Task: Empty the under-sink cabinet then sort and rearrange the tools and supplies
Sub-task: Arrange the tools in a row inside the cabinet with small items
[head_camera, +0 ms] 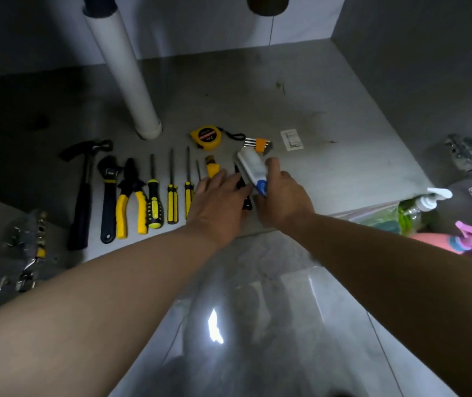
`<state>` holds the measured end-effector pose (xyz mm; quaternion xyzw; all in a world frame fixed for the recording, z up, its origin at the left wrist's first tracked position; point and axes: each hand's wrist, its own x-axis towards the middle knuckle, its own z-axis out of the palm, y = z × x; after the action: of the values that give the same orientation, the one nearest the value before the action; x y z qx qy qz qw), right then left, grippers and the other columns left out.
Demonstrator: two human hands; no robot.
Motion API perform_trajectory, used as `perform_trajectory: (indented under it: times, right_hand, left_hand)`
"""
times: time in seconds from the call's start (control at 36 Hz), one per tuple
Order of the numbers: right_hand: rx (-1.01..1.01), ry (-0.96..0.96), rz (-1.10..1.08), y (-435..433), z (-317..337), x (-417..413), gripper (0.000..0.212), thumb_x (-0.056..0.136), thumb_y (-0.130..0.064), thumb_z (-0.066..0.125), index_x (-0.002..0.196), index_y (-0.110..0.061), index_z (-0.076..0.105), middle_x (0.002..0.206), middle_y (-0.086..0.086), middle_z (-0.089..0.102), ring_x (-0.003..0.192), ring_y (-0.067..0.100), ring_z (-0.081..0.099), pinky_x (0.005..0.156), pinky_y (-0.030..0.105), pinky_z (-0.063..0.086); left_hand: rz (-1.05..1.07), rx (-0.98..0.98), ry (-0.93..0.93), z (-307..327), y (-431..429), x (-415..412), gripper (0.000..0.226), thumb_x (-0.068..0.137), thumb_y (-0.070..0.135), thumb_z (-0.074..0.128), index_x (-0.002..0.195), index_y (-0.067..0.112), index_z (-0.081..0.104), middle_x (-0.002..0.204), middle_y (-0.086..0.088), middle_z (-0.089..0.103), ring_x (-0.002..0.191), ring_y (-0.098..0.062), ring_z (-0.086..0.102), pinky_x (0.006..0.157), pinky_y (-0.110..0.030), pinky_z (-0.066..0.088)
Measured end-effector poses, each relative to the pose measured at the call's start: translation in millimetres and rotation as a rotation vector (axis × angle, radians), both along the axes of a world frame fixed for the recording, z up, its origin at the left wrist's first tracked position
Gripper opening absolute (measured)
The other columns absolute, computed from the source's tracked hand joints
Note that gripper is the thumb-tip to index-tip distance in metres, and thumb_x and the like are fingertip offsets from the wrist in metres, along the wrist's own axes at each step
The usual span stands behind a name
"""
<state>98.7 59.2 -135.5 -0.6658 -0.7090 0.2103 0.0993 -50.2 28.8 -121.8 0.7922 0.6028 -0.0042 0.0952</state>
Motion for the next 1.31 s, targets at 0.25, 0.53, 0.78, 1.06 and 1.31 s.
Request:
perform_trajectory:
  times: [0.25, 0.53, 0.78, 1.06, 1.31]
  right_hand:
    - [0.037, 0.072, -0.027, -1.8, -1.8, -6.9, 0.073, 0.089, -0.021, 0.072, 0.145, -0.019, 0.025, 0.121, 0.015, 0.06, 0.102, 0.033, 0.065, 0.085, 0.045, 0.058]
    - [0.07, 0.338, -0.025, -16.4, 9.2, 29.8, 0.035, 0.095, -0.024, 0.063, 0.124, -0.023, 0.043, 0.094, 0.003, 0.065, 0.08, 0.015, 0.063, 0.072, 0.033, 0.053]
    - [0.0, 0.02, -0.009, -75.7, -13.0, 134.3, 0.006, 0.088, -0.021, 0.063, 0.092, -0.017, 0.06, 0.085, 0.004, 0.064, 0.078, 0.028, 0.062, 0.071, 0.038, 0.051]
    - [-0.168, -0.225, 0.007, -90.7, -53.8, 136.7, 0.037, 0.097, -0.03, 0.057, 0.129, -0.014, 0.051, 0.12, 0.015, 0.057, 0.104, 0.039, 0.063, 0.087, 0.044, 0.052]
    - [-0.244, 0.101, 0.07, -100.9, -39.7, 128.3, 0.011, 0.086, -0.023, 0.072, 0.089, -0.016, 0.065, 0.084, 0.004, 0.07, 0.08, 0.023, 0.065, 0.071, 0.038, 0.055]
  left_hand:
    - [0.039, -0.034, 0.005, -2.3, 1.0, -7.9, 0.06, 0.099, 0.042, 0.053, 0.155, 0.037, 0.032, 0.164, 0.005, 0.027, 0.154, -0.027, 0.013, 0.121, -0.045, 0.016]
    - [0.057, 0.029, -0.07, -1.9, -6.6, -5.3, 0.059, 0.095, 0.036, 0.059, 0.151, 0.031, 0.042, 0.158, 0.001, 0.037, 0.151, -0.026, 0.019, 0.118, -0.042, 0.02]
    - [-0.055, 0.303, -0.269, 1.6, -42.7, 36.5, 0.03, 0.087, 0.021, 0.062, 0.117, 0.019, 0.06, 0.119, -0.001, 0.054, 0.113, -0.022, 0.047, 0.092, -0.036, 0.04]
    - [-0.225, -0.041, -0.451, -20.7, -89.6, 67.1, 0.014, 0.096, 0.014, 0.055, 0.108, 0.016, 0.063, 0.105, -0.001, 0.054, 0.093, -0.021, 0.055, 0.079, -0.04, 0.05]
    - [0.024, -0.535, -0.589, -52.1, -100.6, 65.7, 0.053, 0.091, 0.026, 0.071, 0.14, 0.029, 0.049, 0.125, 0.003, 0.055, 0.101, -0.011, 0.062, 0.095, -0.038, 0.054]
